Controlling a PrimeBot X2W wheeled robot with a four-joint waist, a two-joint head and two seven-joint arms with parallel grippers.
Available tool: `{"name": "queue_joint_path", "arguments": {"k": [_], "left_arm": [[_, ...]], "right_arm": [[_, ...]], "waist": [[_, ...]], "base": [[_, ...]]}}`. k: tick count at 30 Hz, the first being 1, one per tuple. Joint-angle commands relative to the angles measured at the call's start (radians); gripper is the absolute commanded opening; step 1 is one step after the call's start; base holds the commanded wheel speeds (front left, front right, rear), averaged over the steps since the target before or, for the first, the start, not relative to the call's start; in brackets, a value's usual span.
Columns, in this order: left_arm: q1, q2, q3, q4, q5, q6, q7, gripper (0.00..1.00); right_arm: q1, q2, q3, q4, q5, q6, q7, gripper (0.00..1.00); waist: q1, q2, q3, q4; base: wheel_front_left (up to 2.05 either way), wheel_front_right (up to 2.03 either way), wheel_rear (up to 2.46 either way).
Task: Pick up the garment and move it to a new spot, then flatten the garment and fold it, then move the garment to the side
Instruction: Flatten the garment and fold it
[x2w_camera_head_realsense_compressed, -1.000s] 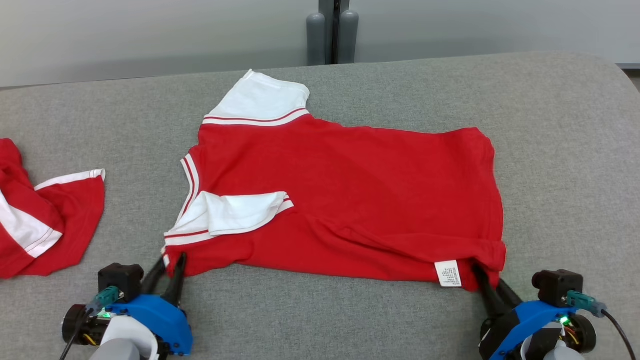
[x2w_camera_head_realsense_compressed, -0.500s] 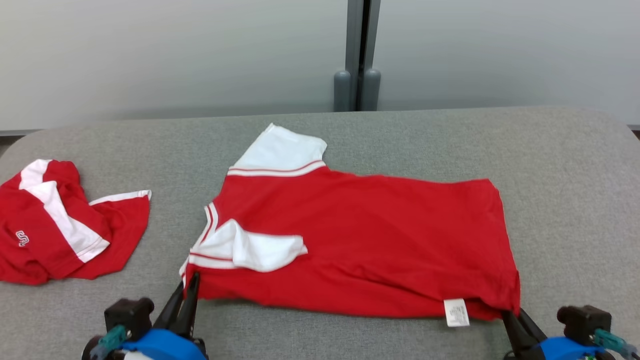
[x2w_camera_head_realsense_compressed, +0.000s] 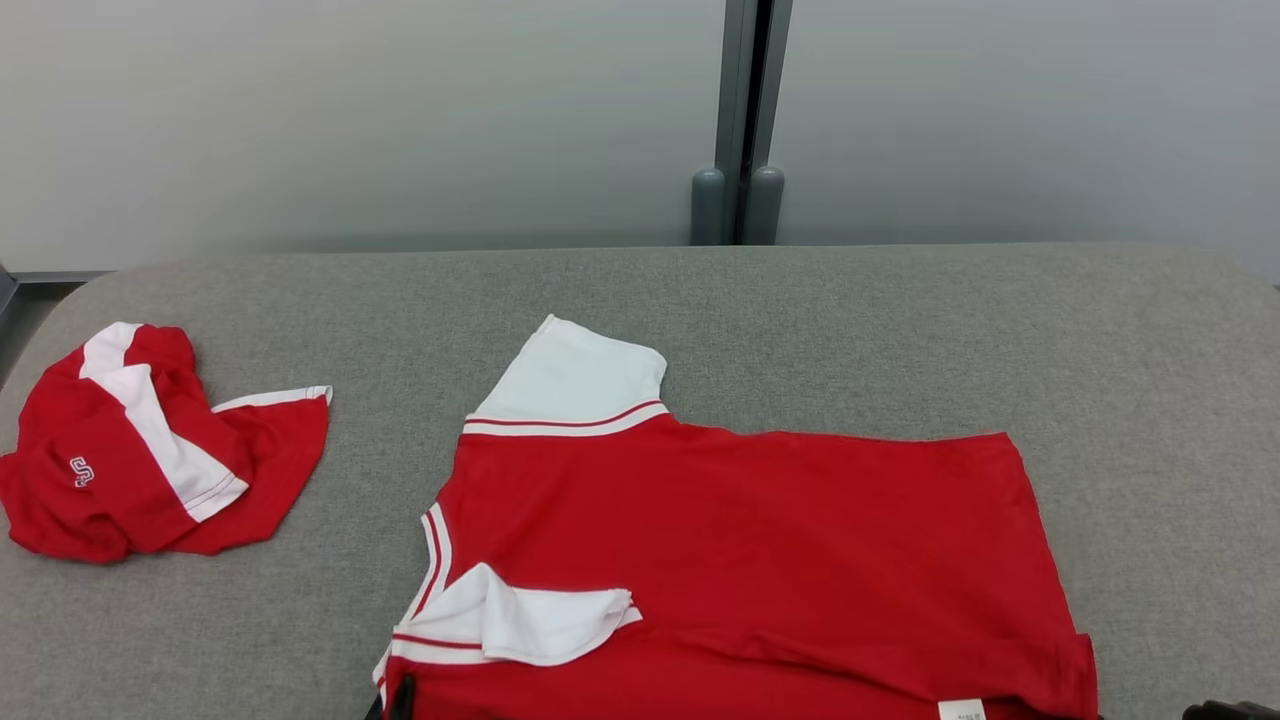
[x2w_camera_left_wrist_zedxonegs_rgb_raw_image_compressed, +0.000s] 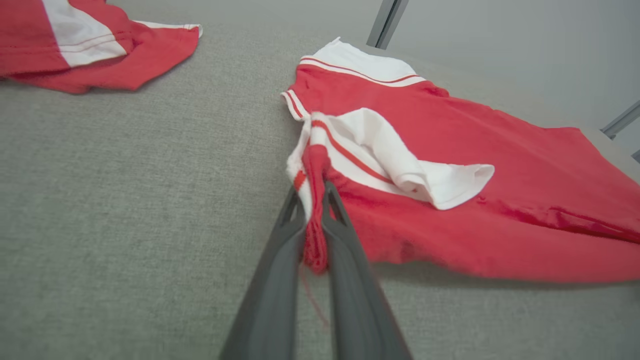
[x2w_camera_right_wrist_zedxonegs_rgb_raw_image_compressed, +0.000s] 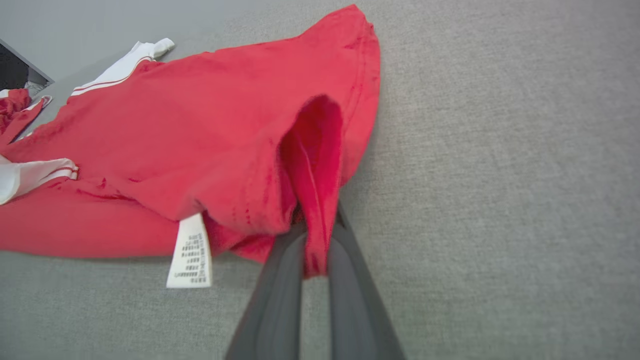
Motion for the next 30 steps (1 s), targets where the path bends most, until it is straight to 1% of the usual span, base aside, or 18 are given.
{"name": "queue_joint_path", "arguments": {"k": [1,3,4,5,6,8,12,15,18,22,26,30], "left_arm": [[0.013,0.009,0.0,-0.006,-0.001,0.008,0.005,0.0],[0.033,0.005,-0.006,-0.012,-0.009,0.013,0.014,0.0],[0.037,0.001,-0.005,-0.013,-0.012,0.016,0.014,0.0],[0.038,-0.001,-0.004,-0.011,-0.011,0.016,0.01,0.31],[0.037,-0.003,-0.004,-0.007,-0.008,0.019,0.006,1.0],[0.022,-0.01,-0.003,0.0,0.001,0.017,-0.005,1.0],[-0.022,-0.014,0.023,0.0,0.033,0.01,-0.036,1.0],[-0.05,-0.025,0.061,-0.026,0.077,0.017,-0.047,1.0],[-0.074,-0.049,0.12,-0.081,0.148,0.017,-0.048,1.0],[-0.078,-0.086,0.19,-0.128,0.239,-0.005,-0.049,1.0],[-0.082,-0.132,0.263,-0.158,0.316,-0.026,-0.049,1.0],[-0.085,-0.169,0.315,-0.167,0.376,-0.051,-0.049,1.0]], "right_arm": [[0.014,0.004,-0.003,-0.01,-0.006,0.0,0.012,0.0],[0.023,0.02,-0.012,-0.022,-0.009,0.0,0.025,0.0],[0.023,0.024,-0.015,-0.025,-0.015,0.0,0.028,0.31],[0.022,0.032,-0.021,-0.024,-0.02,0.0,0.029,0.77],[0.017,0.04,-0.027,-0.021,-0.023,0.0,0.028,1.0],[0.005,0.039,-0.027,-0.016,-0.049,0.0,0.022,1.0],[-0.031,0.052,-0.059,-0.026,-0.076,0.0,-0.024,1.0],[-0.061,0.058,-0.068,-0.046,-0.097,0.0,-0.064,1.0],[-0.086,0.067,-0.062,-0.073,-0.118,0.0,-0.107,1.0],[-0.11,0.081,-0.044,-0.105,-0.176,0.0,-0.17,1.0],[-0.127,0.126,-0.053,-0.133,-0.211,0.0,-0.213,1.0],[-0.12,0.167,-0.069,-0.161,-0.25,0.0,-0.23,1.0]], "waist": [[0.0001,0.0001,0.001,-0.003],[0.0001,0.0001,0.003,-0.009],[0.0001,0.0001,0.004,-0.012],[0.0001,0.0001,0.005,-0.014],[0.0001,0.0001,0.005,-0.017],[0.0001,0.0001,0.004,-0.021],[0.0001,0.0001,0.002,-0.032],[0.0001,0.0001,0.0,-0.041],[0.0001,0.0001,-0.004,-0.045],[0.0001,0.0001,-0.011,-0.049],[0.0001,0.0001,-0.019,-0.05],[0.0001,0.0001,-0.028,-0.044]], "base": [[0.0,0.0,0.0],[0.0,0.0,0.0],[0.0,0.0,0.0],[0.0,0.0,0.0],[0.0,0.0,0.0],[0.0,0.0,0.0],[0.0,0.0,0.0],[0.0,0.0,0.0],[0.0,0.0,0.0],[0.0,0.0,0.0],[0.0,0.0,0.0],[0.0,0.0,0.0]]}}
